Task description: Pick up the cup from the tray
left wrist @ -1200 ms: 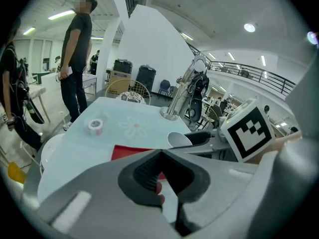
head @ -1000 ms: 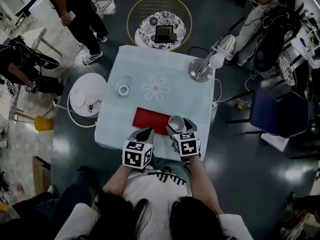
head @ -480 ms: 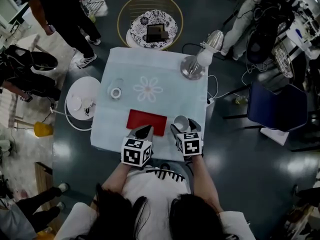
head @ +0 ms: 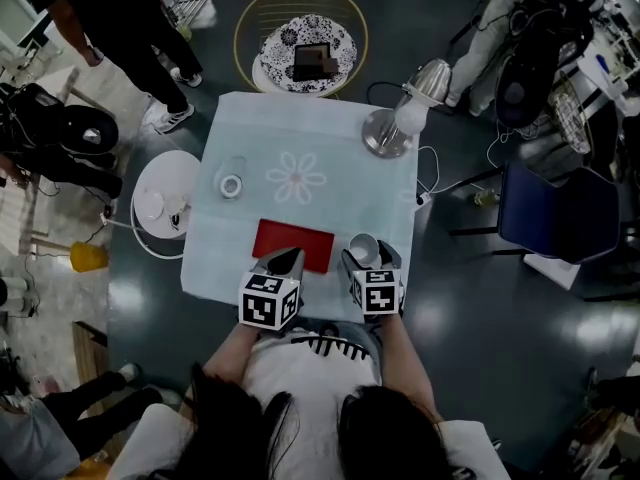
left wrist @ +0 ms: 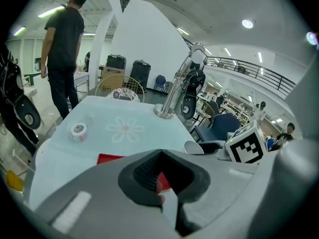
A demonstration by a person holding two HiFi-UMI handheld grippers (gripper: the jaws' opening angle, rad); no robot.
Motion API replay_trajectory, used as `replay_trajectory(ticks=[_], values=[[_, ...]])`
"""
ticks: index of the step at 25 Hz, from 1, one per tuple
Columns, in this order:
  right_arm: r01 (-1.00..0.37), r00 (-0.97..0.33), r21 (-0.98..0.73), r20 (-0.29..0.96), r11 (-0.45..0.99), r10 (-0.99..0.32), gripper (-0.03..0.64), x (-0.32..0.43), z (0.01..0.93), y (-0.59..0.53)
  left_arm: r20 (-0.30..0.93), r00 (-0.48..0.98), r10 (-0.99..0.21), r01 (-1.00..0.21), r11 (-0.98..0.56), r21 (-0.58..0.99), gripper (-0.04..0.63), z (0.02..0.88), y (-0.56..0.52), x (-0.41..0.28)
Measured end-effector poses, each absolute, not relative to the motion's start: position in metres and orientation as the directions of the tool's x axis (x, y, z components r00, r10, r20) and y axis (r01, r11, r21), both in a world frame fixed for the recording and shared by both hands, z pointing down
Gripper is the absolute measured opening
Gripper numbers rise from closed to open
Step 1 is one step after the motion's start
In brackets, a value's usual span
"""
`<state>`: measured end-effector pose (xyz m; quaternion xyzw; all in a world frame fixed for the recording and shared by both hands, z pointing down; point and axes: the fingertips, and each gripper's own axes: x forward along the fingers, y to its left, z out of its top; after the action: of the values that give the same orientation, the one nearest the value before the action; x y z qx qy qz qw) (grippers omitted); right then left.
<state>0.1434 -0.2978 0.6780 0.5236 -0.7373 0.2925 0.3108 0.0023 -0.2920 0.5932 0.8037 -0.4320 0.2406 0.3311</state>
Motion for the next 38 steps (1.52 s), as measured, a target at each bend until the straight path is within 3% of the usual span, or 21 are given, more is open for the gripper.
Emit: replay_trajectory(ticks=[15,16,19,20,30,34,38], values=[[-0.953,-0.299,-0.166,0.671,0.255,-0.678,0.416,0.149,0.635,-0.301,0.64,0.541,-0.546,-0.839,-0.409,0.359,0.002,0.589,-0.29,0.002],[-0.956,-0.292,-0.175,0.66,0.235,-0.693,0.406,0.151,0.629,-0.301,0.636,0.539,-0.552,-0.84,-0.406,0.36,0.001,0.588,-0.29,0.001],[-0.962,-0.267,-0.222,0.628,0.16,-0.731,0.246,0.158,0.613,-0.297,0.624,0.538,-0.567,-0.842,-0.4,0.363,0.0,0.584,-0.288,-0.001],[-0.96,-0.265,-0.238,0.616,0.146,-0.742,0.228,0.159,0.607,-0.296,0.618,0.541,-0.57,-0.84,-0.402,0.364,0.001,0.582,-0.288,-0.001],[-0.965,-0.261,-0.159,0.502,0.208,-0.824,0.138,0.147,0.549,-0.286,0.55,0.578,-0.603,-0.814,-0.468,0.343,0.0,0.559,-0.274,0.005],[-0.967,-0.255,-0.133,0.483,0.218,-0.838,0.026,0.135,0.535,-0.268,0.518,0.578,-0.631,-0.816,-0.473,0.334,0.0,0.547,-0.259,-0.004],[-0.966,-0.257,-0.131,0.453,0.221,-0.854,0.025,0.125,0.522,-0.247,0.486,0.581,-0.653,-0.814,-0.48,0.328,0.0,0.535,-0.24,-0.012]])
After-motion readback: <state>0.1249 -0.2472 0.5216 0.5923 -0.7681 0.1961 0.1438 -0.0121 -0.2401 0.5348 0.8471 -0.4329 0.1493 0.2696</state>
